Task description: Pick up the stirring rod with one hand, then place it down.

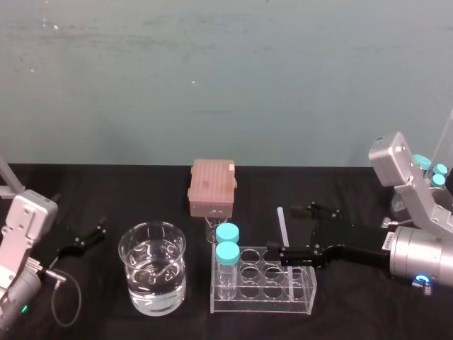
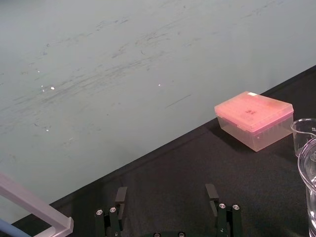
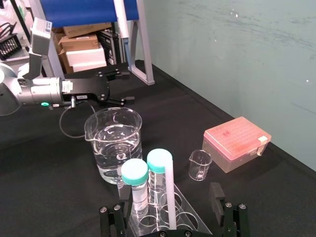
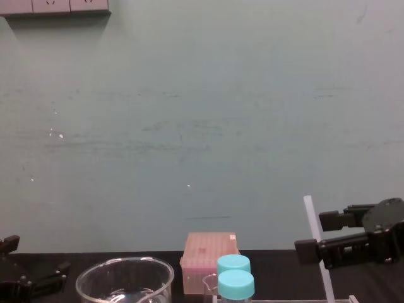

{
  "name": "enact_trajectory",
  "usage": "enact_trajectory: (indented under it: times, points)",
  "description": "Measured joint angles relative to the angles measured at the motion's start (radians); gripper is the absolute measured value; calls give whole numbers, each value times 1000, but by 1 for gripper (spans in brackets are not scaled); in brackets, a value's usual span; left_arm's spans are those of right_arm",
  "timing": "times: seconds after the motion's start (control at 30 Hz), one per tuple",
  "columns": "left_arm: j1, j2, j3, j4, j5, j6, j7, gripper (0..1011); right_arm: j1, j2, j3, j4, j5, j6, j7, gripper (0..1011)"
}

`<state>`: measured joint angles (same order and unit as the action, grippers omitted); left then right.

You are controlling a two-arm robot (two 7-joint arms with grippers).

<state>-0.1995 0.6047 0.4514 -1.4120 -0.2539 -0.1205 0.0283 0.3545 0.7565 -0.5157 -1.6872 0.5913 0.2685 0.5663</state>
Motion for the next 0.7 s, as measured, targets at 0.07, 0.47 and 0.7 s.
enact_trajectory:
  times: [0.07, 0.47, 0.7]
  points:
    - [0, 0, 0, 0, 0, 0, 0, 1005, 2, -5, -3, 7, -5, -2, 0, 1003]
    - [0, 0, 0, 0, 0, 0, 0, 1005, 10, -32, -6, 40, -31, -23, 2, 1003]
    - [0, 0, 0, 0, 0, 0, 0, 1005, 16, -42, -8, 50, -41, -23, 11, 1003]
